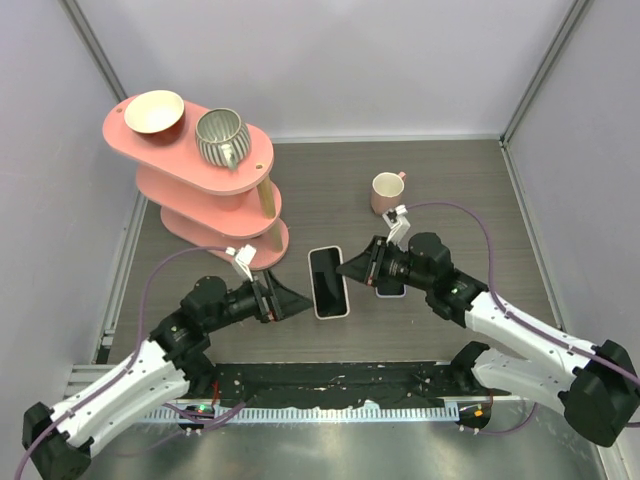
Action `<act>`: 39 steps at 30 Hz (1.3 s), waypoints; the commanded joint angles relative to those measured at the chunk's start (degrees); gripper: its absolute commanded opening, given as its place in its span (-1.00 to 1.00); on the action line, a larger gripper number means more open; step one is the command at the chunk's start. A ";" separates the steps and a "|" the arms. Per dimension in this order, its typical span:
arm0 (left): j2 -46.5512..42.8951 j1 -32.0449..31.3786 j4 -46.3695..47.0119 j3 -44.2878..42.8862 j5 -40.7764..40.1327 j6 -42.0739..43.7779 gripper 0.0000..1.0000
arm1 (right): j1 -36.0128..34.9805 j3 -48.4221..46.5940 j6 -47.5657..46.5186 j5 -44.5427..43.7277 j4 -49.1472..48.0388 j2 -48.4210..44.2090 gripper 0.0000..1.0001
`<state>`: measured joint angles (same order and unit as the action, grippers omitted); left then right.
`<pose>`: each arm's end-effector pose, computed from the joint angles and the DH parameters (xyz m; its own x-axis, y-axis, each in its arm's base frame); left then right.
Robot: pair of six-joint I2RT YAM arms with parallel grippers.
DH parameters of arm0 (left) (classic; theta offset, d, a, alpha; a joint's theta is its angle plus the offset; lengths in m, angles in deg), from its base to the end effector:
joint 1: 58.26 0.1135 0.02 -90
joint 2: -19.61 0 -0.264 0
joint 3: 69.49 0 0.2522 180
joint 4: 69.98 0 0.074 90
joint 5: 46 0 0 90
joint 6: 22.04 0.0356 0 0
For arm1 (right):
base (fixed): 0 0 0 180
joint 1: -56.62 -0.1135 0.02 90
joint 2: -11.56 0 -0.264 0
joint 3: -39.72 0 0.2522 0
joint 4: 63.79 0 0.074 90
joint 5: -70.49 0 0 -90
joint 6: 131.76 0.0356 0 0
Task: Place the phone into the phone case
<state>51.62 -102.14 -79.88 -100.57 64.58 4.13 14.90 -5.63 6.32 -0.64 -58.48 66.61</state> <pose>0.1021 -0.1156 0.2292 -0.8655 -0.3334 -0.3739 0.2744 0.3090 -0.9106 0.1576 0.1559 0.2595 -0.7712 0.2557 -0.5830 -0.4327 0.4612 0.7747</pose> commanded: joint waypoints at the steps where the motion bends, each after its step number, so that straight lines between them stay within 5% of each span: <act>1: -5.90 0.02 -19.39 -7.36 -12.64 9.42 0.99 | 3.04 -5.14 -4.74 -2.61 2.12 0.85 -0.98; 9: -14.51 0.02 -32.41 -13.52 -24.26 17.77 0.99 | 4.36 -5.85 -7.91 -6.39 1.59 12.96 -0.99; 23: -24.36 0.02 -35.50 -13.44 -26.99 17.34 1.00 | 7.61 -3.74 -7.38 -11.40 -1.75 27.04 -0.94; 26: -23.93 0.02 -35.76 -14.14 -27.43 17.95 1.00 | 8.14 -3.30 -7.29 -11.40 -1.40 27.57 -0.73; 30: -22.87 0.02 -36.64 -16.25 -28.31 19.01 1.00 | 8.49 -4.35 -8.51 -13.50 2.81 24.77 -0.06; 35: -21.99 0.02 -38.48 -19.06 -29.80 20.33 1.00 | 8.49 -7.59 -12.21 -14.22 12.56 18.53 0.38; 36: -21.99 0.02 -38.66 -19.41 -29.98 20.68 1.00 | 8.40 -8.39 -12.82 -14.22 14.23 16.34 0.61; 39: -22.43 0.02 -38.75 -20.38 -30.68 21.12 0.99 | 8.40 -11.55 -15.81 -13.34 20.65 10.55 0.69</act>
<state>29.00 -102.14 -118.42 -118.17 36.16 23.27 23.36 -11.09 -4.57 -13.16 -45.17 85.49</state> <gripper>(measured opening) 0.996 0.823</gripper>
